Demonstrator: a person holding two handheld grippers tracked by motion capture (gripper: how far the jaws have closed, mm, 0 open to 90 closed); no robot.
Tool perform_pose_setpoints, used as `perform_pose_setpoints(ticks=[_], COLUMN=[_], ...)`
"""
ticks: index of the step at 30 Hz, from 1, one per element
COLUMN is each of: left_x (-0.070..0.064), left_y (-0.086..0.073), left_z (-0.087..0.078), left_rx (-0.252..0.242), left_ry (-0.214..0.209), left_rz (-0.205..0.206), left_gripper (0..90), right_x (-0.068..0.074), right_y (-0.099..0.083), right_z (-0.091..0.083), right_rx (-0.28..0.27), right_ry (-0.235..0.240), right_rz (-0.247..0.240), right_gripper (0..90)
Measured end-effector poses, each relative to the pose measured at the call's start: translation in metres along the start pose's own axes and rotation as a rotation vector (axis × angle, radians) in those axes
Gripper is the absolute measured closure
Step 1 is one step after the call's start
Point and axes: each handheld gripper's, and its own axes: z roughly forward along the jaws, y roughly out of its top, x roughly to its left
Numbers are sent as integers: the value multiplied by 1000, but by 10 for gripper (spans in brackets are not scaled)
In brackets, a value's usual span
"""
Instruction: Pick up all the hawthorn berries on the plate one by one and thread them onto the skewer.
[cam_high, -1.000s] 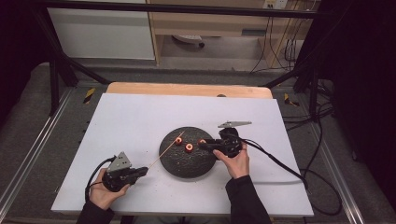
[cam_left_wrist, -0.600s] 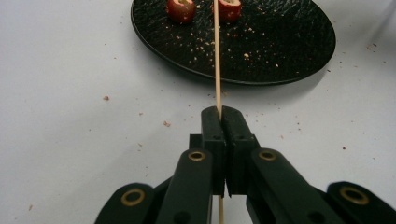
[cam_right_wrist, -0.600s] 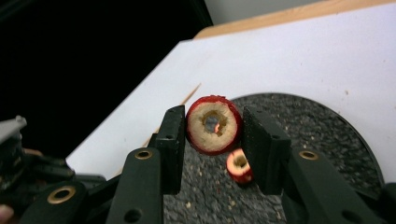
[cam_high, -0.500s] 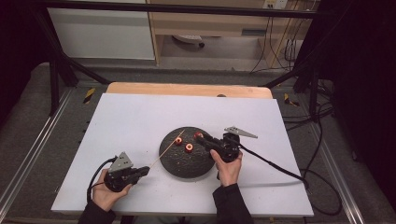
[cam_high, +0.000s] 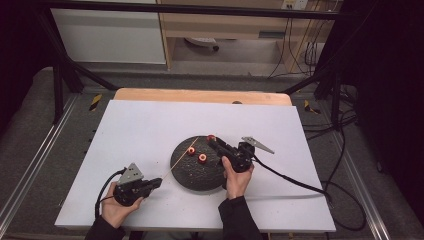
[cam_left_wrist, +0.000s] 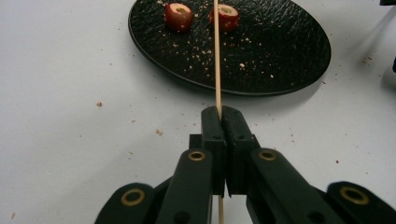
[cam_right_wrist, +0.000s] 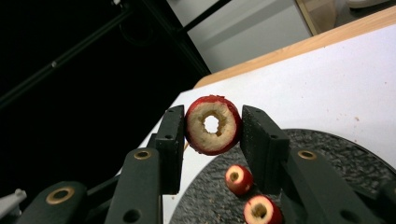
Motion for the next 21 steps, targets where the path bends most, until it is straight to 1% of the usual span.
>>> perform_pose_setpoints(ticks=[1,3,5,8,9,10,12,15,16,19,21], left_x=[-1,-2,-3,-4,-4,-5,-7,-8,-10,-13,-19], left_y=[0,0,1,1,1,2,2,3,4,6,9], left_z=[0,1,1,1,1,0,1,2,3,4,7], left_rx=[-3,-7,-14,-22,-26,-28,-34,-38,-46,-51,-61], left_ry=[2,4,6,6,7,6,5,2,3,4,6], left_rz=[-2,-4,-7,-10,-12,-16,-19,-22,-29,-31,-32], left_gripper=[886,886,886,886,886,886,886,886,886,886,886], right_x=[0,0,0,-1,-1,-1,-1,-2,-3,-3,-3], right_y=[0,1,1,2,2,2,2,1,1,1,1], right_z=[0,1,2,4,4,5,7,9,9,10,11], right_rx=[-4,-26,-45,-85,-85,-108,-123,-140,-147,-169,-183], right_ry=[2,6,7,5,5,3,4,5,9,14,18], right_rz=[12,18,35,48,48,59,73,80,84,93,100], right_gripper=[613,613,613,613,613,613,613,613,614,614,614])
